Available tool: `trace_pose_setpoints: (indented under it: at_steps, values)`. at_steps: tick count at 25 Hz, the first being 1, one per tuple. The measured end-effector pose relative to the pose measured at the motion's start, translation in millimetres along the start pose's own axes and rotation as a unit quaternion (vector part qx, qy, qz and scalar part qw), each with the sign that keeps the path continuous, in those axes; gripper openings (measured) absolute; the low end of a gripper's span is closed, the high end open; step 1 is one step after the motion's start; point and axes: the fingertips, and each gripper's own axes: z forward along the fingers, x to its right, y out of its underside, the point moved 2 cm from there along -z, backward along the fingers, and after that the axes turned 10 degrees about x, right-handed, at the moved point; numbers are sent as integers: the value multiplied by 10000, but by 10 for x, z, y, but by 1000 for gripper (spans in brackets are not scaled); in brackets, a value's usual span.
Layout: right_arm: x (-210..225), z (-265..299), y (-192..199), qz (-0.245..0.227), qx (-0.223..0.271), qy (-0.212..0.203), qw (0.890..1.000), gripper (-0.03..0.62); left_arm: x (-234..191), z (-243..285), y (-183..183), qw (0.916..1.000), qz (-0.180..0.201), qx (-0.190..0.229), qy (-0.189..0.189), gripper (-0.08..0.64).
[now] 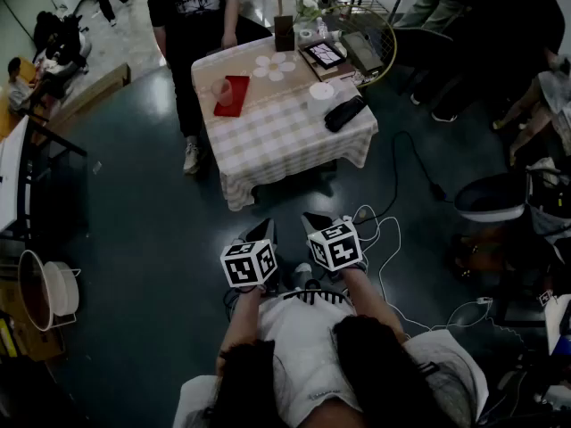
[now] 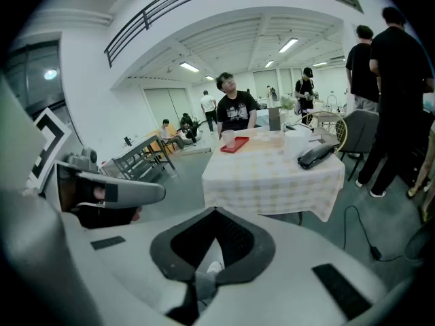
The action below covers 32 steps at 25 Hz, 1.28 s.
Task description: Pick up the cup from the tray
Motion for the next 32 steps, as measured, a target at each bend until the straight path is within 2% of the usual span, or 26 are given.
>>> trace_pose_setpoints:
  at_steps: [8, 13, 15, 17, 19, 23, 27, 30, 32]
  values:
    - [-1, -23, 10, -15, 17, -30, 10000, 8, 34, -34, 2, 10000, 24, 55, -25, 3]
    - [69, -16, -174, -238, 404, 82, 9989, 11, 14, -49, -35, 9999, 52, 136, -81, 3]
    - [46, 35, -234, -111, 445, -100, 9989, 58, -36, -37, -66, 9998, 46, 154, -107, 5]
    - [29, 106, -292, -52, 454, -250, 9986, 178, -85, 5, -105, 9998, -2, 195, -81, 3]
    - [57, 206, -390, -82, 505, -256, 9984, 253, -139, 95, -175, 9998, 13, 215, -44, 3]
    - [120, 441, -658, -67, 638, -181, 9978, 288, -293, 287, -385, 9997, 179, 182, -38, 4]
    - [163, 727, -950, -77, 693, -179, 9974, 314, -485, 483, -730, 9993, 26, 378, 73, 3]
    - [219, 1006, -1127, -58, 666, -164, 9976, 324, -685, 686, -931, 9995, 131, 271, 13, 4]
    - [229, 1195, -1227, -36, 616, -185, 9979, 327, -816, 816, -1069, 9997, 72, 222, -1, 3]
